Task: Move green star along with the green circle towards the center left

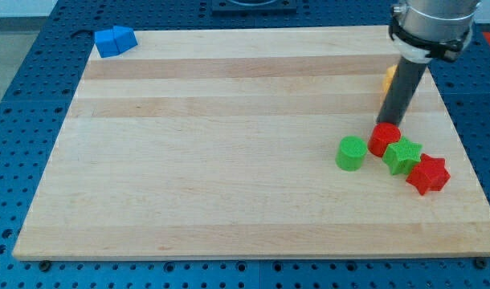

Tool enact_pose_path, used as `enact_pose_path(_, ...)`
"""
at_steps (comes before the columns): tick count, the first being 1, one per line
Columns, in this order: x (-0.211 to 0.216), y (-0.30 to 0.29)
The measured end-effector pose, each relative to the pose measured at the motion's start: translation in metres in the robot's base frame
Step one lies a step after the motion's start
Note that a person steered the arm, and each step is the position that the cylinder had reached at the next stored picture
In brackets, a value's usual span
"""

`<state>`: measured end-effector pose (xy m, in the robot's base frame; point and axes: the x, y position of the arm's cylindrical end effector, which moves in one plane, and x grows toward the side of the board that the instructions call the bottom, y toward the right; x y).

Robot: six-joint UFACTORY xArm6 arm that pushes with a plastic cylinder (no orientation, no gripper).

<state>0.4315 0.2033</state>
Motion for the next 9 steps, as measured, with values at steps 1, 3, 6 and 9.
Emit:
enact_pose_path(1, 0.000, 0.002)
enact_pose_path(3, 0.007, 0.046)
enact_pose_path(6, 0.019, 0.051)
enact_pose_path(9, 0.013, 0.099)
